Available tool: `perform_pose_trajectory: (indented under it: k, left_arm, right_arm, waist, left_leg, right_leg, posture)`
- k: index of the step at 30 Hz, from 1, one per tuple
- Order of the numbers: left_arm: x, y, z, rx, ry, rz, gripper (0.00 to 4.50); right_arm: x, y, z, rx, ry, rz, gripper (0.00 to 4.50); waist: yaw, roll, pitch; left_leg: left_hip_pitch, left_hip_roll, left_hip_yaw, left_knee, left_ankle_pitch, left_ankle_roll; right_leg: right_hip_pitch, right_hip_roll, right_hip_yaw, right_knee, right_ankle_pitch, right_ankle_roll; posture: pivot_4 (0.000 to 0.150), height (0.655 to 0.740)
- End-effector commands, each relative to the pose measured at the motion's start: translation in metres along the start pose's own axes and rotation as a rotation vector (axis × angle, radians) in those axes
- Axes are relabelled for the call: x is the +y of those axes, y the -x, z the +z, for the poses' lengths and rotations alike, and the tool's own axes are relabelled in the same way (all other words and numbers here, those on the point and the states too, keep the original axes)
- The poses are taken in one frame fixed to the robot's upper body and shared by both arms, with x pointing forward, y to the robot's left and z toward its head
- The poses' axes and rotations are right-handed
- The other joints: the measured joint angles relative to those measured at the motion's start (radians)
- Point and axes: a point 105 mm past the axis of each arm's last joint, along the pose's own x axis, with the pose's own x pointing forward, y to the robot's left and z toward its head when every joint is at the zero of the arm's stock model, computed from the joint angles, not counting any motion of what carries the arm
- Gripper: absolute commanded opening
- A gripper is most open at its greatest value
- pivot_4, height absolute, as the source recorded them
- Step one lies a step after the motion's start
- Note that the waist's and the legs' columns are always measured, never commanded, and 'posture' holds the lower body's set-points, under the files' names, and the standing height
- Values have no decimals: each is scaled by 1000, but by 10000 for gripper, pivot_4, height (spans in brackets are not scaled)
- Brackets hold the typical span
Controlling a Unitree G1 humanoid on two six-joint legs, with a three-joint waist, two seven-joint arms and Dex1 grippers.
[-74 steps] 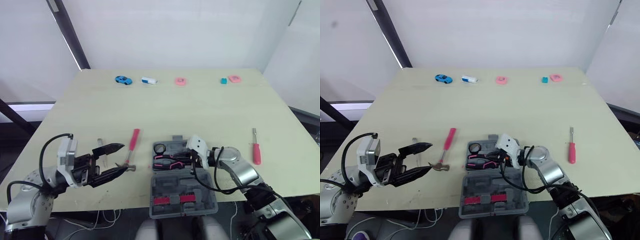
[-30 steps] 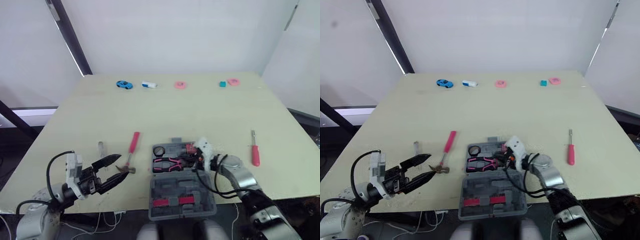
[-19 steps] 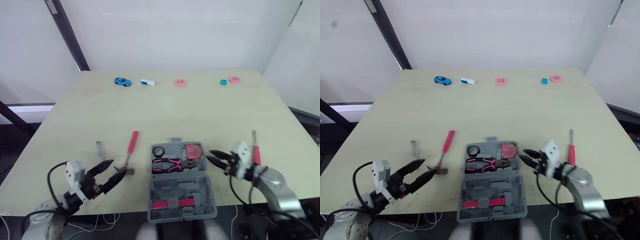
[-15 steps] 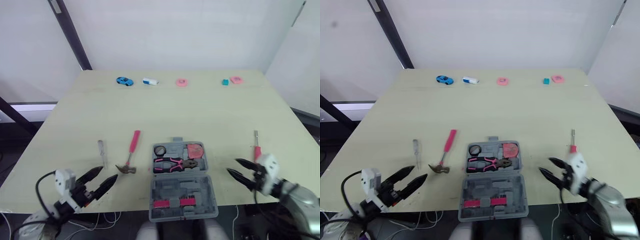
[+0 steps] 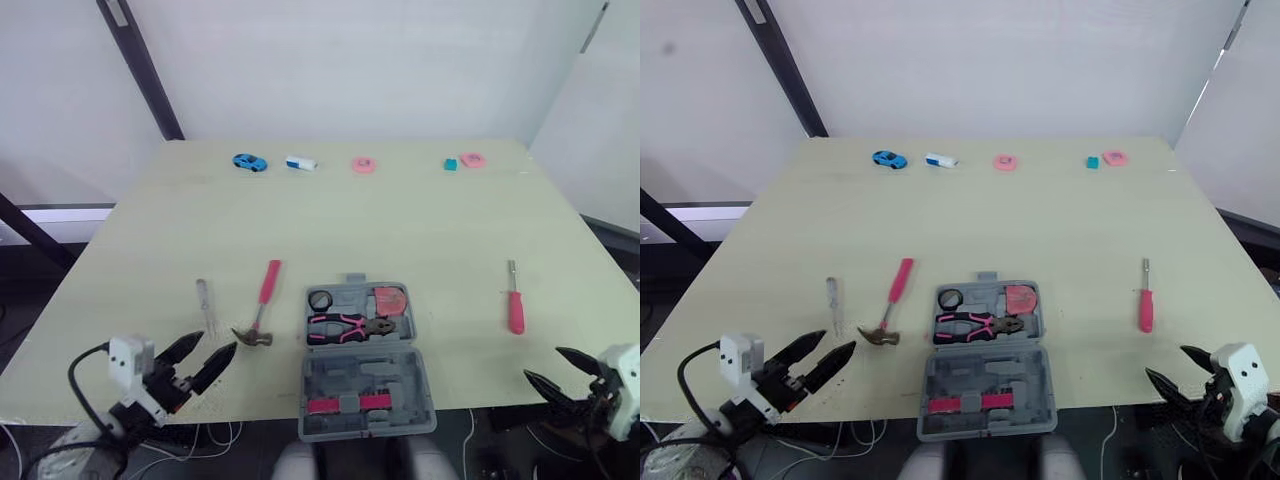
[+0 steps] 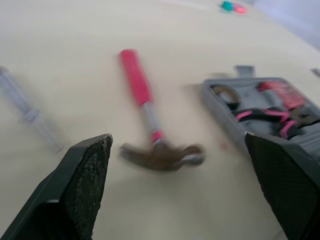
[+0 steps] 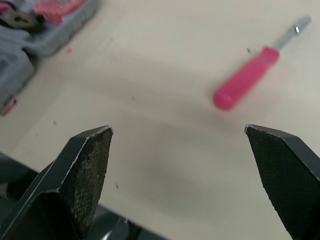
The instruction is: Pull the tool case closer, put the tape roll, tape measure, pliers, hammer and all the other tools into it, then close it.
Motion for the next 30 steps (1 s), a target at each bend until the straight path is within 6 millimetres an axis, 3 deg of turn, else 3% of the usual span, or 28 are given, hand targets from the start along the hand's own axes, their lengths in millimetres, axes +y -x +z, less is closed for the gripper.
perform_pose_trajectory:
  k: [1, 4, 7, 14, 21, 30]
  left_arm:
    - [-22, -17, 24, 14, -94, -130, 45000]
    - [-28, -26, 29, 62, -126, -215, 45000]
    - [-29, -32, 27, 129, -171, -312, 36694]
    - [-30, -38, 14, 281, -255, -487, 1562]
    - [-25, -36, -8, 402, -307, -573, 581]
    - [-19, -49, -30, 478, -344, -577, 581]
  right_arm:
    - [17, -22, 36, -48, 72, 111, 44496]
    - [32, -39, 54, -55, 102, 215, 44496]
    - [50, -58, 68, -31, 173, 333, 36497]
    - [68, -88, 67, 110, 373, 500, 534]
    - [78, -108, 57, 239, 515, 617, 84]
    - [85, -126, 49, 353, 637, 686, 84]
  waist:
    - [-1, 0, 0]
    - [-1, 0, 1]
    - [0, 1, 1]
    - [3, -1, 2]
    - [2, -1, 2]
    - [3, -2, 3]
  left_leg:
    - [0, 0, 0, 0, 0, 0]
    - [1, 0, 0, 0, 0, 0]
    - [1, 0, 1, 0, 0, 0]
    - [-3, -2, 2, 0, 0, 0]
    - [-3, -3, 2, 0, 0, 0]
    - [-3, -3, 2, 3, 0, 0]
  right_leg:
    - [0, 0, 0, 0, 0, 0]
    - [0, 2, 1, 2, 0, 0]
    - [0, 3, 1, 2, 0, -1]
    - [-1, 2, 0, 0, 0, -1]
    - [-1, 2, -1, 1, 0, -1]
    - [-1, 2, -1, 3, 1, -2]
  posture:
    - [1500, 7400]
    - [1500, 7400]
    - [1500, 7400]
    - [1500, 7400]
    - [1500, 7400]
    - [1500, 7400]
